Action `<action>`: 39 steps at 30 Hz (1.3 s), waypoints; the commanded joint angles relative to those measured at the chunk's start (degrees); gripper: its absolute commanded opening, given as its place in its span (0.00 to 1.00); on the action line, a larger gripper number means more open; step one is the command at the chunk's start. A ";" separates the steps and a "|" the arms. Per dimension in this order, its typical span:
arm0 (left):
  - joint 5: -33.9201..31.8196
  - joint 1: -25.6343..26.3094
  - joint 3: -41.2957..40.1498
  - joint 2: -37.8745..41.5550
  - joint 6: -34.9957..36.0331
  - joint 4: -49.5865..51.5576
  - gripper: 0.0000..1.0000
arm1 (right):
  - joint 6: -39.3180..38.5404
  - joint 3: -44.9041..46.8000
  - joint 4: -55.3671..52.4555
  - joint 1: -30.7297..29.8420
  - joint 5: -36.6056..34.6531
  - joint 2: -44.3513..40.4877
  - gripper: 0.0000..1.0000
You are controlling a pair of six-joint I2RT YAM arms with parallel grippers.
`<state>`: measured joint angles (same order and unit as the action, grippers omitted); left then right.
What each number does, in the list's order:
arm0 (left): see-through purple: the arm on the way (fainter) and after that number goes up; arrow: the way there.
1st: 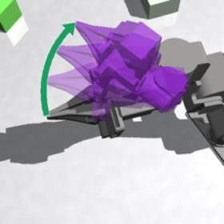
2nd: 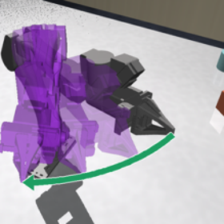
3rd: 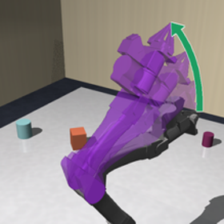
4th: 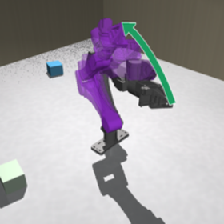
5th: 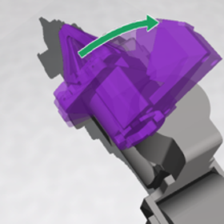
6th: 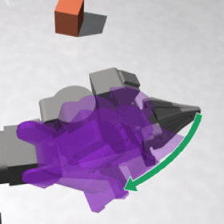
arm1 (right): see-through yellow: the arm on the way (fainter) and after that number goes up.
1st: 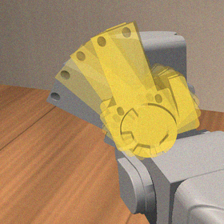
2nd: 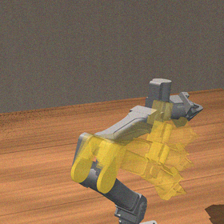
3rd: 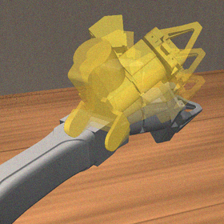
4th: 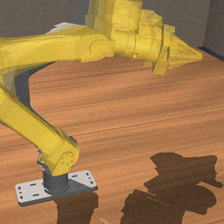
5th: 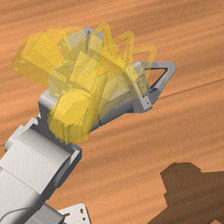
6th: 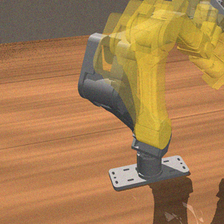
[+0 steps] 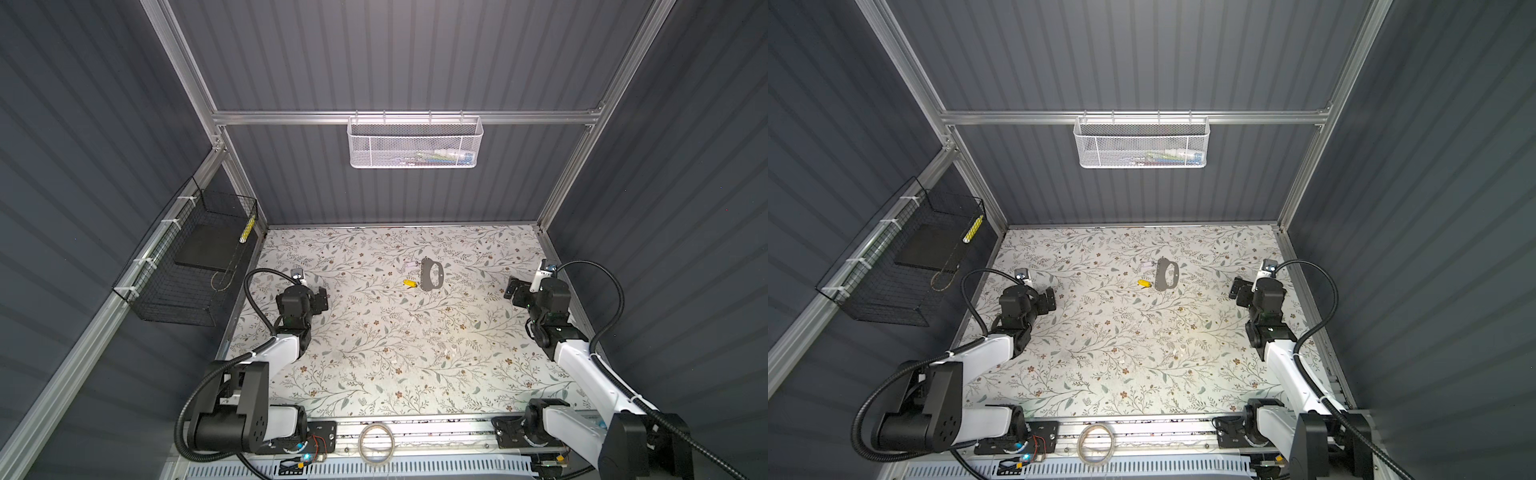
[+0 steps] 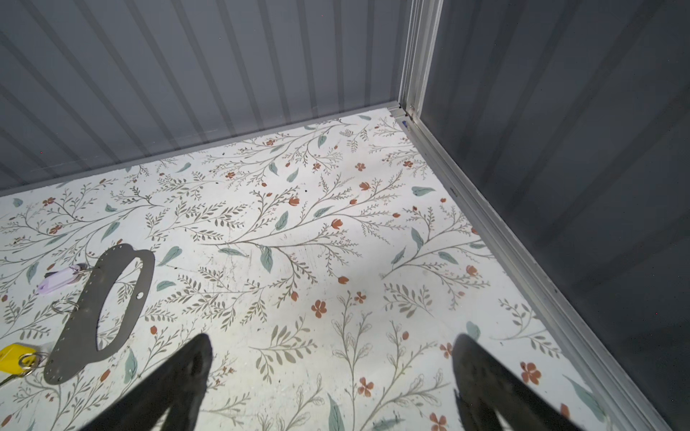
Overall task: Attach keys to a key ring
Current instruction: Reset both arms
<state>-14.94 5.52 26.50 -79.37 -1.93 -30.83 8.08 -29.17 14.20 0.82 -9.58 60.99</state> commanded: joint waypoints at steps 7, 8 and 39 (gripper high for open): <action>9.46 -1.21 -3.03 -12.71 5.38 -22.06 1.00 | -3.44 8.06 26.36 0.56 3.30 11.85 0.99; 9.71 -1.21 -4.33 -16.20 5.32 -27.30 1.00 | -4.43 9.40 31.49 0.64 3.81 13.89 0.99; -2.56 -1.19 -0.57 -18.89 0.53 -23.40 1.00 | -4.83 10.36 41.09 3.66 12.21 22.50 0.99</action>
<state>-16.56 4.67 25.28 -98.45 -0.67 -53.19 3.81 -18.46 53.56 4.36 2.26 83.64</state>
